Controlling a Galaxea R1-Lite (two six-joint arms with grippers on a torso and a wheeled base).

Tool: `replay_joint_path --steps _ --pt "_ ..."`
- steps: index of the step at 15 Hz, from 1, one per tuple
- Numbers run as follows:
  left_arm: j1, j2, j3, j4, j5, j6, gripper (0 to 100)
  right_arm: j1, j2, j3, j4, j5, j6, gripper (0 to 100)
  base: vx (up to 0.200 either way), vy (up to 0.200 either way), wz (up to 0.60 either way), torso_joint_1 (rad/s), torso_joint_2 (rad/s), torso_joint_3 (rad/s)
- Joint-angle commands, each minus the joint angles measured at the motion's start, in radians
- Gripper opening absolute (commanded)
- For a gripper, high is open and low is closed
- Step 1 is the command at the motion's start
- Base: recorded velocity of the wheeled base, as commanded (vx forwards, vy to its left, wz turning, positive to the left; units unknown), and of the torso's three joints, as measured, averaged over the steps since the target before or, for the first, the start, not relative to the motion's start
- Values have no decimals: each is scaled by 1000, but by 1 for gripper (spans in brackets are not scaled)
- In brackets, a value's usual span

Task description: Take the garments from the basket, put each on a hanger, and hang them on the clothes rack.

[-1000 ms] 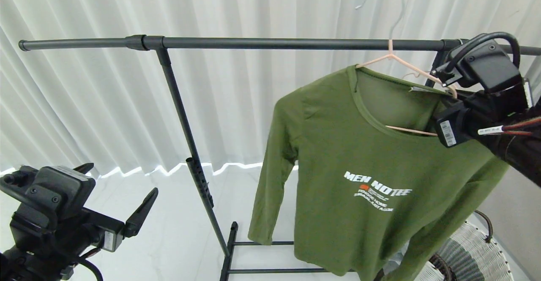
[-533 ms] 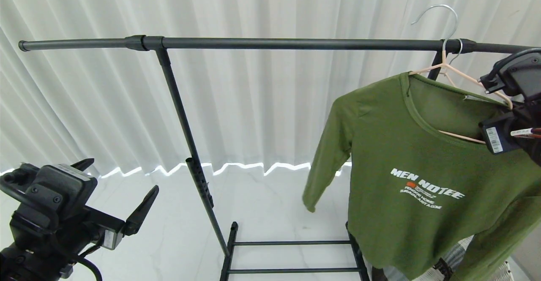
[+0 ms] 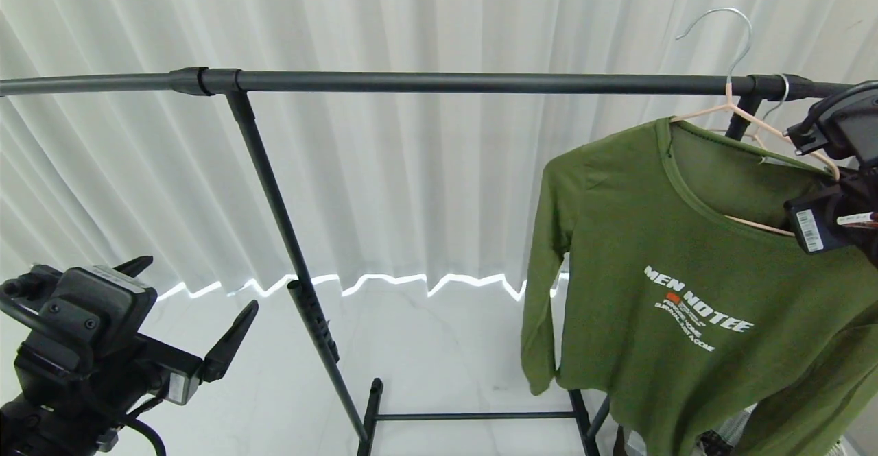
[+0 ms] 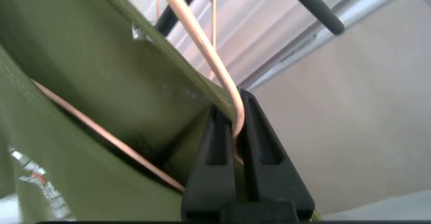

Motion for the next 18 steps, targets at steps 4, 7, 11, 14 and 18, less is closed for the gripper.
replay_joint_path --steps 4,7,11,14,18 --pt "-15 5 2 0 -1 -1 100 10 21 -1 0 0 -1 0 50 0 0 2 1 1" --pt "-34 5 2 0 -1 -1 100 13 58 -18 -3 -12 -1 0 0 0 0 0 0 0" --pt "-35 5 5 0 -1 -1 100 41 106 -23 -8 -53 4 0 0 0 0 0 0 0" --pt "-37 3 5 0 -1 -1 100 41 152 -30 -11 -55 4 0 0 0 0 0 0 0" --pt "-37 1 7 0 -1 -1 100 37 205 -56 -48 -56 9 0 0 0 0 0 0 0"
